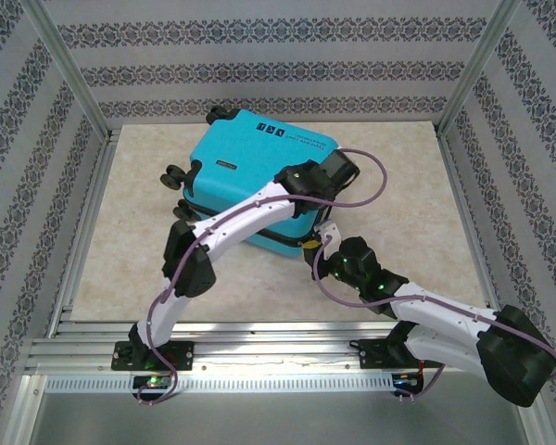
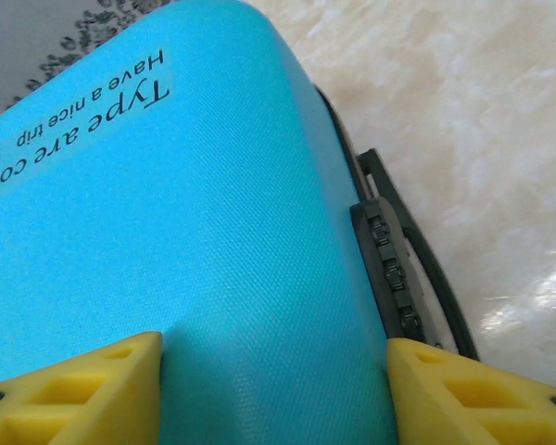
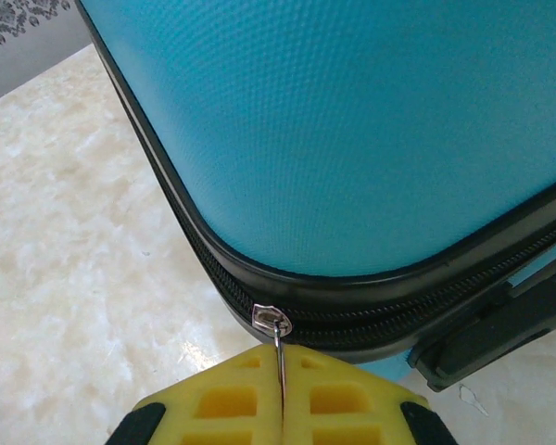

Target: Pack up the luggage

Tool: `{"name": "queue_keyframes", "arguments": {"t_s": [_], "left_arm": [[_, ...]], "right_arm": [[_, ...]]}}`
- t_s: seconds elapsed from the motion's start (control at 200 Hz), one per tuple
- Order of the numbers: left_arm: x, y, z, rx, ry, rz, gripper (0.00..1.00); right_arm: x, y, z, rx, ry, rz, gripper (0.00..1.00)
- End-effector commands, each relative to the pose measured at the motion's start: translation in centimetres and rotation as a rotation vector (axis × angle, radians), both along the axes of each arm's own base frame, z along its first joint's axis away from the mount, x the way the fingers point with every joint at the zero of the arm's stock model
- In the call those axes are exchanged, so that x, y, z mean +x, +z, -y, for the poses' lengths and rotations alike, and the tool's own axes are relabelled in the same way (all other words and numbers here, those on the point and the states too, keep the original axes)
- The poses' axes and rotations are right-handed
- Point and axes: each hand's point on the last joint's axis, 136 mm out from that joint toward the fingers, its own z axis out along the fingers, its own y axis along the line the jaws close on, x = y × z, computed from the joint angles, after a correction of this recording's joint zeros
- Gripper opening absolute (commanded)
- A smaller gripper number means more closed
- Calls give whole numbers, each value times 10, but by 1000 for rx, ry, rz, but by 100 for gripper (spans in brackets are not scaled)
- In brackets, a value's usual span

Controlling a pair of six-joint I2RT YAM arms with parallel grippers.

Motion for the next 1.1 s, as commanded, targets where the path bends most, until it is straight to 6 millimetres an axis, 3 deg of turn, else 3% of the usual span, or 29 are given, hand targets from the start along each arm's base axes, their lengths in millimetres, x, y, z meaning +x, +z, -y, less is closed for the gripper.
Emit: {"name": "queue_keyframes", "arguments": {"t_s": [0.0, 0.365, 0.49, 0.629, 0.704, 0.754, 0.864, 0.934, 1.014, 1.094], "left_arm": [[-10, -49, -80, 152, 69, -217, 57], [-17, -83, -93, 177, 66, -273, 54], [-19, -88, -94, 165, 50, -281, 53], [-25, -96, -89, 138, 13, -298, 52], [-29, -101, -89, 126, -1, -310, 51], [-31, -104, -90, 123, -3, -311, 51], [-36, -106, -91, 103, -16, -312, 51], [-38, -107, -92, 97, -18, -309, 50], [-40, -105, -93, 78, -18, -308, 50], [-37, -90, -93, -1, -10, -287, 51]], "right_arm": [[24, -4, 45, -97, -249, 43, 0], [37, 8, 92, -164, -535, 99, 0], [39, 10, 90, -177, -521, 116, 0], [30, 18, 53, -101, -258, 174, 0], [27, 24, 50, -57, -210, 172, 0], [32, 26, 59, -63, -256, 172, 0], [46, 26, 102, -177, -508, 166, 0], [47, 28, 113, -184, -574, 170, 0], [45, 31, 95, -141, -475, 173, 0], [37, 33, 71, -80, -334, 182, 0]]}}
